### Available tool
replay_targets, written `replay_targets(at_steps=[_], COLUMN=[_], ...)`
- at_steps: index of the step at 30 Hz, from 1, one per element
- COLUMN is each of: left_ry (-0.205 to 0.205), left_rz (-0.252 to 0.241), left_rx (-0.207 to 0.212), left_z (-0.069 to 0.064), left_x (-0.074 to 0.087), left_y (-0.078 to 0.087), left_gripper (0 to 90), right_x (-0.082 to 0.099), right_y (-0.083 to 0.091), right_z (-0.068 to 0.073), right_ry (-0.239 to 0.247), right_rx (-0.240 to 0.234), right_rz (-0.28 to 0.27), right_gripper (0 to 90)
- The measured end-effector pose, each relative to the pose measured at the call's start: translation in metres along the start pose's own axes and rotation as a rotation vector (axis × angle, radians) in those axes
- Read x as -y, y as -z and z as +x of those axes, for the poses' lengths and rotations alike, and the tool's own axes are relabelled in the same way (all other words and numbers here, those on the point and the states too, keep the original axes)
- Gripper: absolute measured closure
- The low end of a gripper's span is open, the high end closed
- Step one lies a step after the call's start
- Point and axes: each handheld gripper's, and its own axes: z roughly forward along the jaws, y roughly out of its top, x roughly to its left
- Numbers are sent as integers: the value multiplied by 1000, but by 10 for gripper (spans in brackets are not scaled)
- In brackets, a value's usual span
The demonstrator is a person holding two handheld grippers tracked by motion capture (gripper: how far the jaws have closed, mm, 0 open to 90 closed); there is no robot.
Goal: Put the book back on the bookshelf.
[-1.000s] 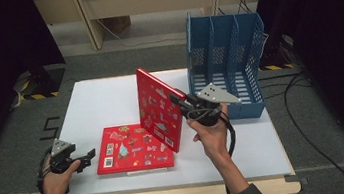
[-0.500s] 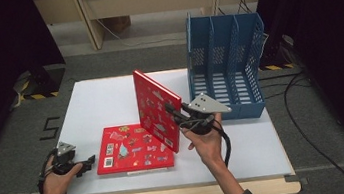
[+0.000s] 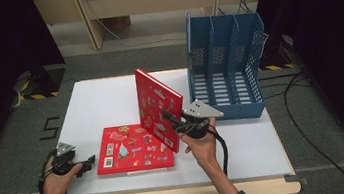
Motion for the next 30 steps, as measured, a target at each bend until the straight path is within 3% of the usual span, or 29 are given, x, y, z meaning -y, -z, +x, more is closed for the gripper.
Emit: replay_targets(at_steps=[12, 30], left_ry=[-3, -4], left_rz=[0, -1], left_rx=[1, 6], left_z=[0, -1], left_x=[0, 0], left_y=[0, 0], left_gripper=[154, 153], right_x=[9, 26], right_y=[-13, -31], right_z=[8, 13], right_ry=[-36, -35], right_rx=[-26, -27], right_rz=[-15, 8], right_gripper=[742, 727])
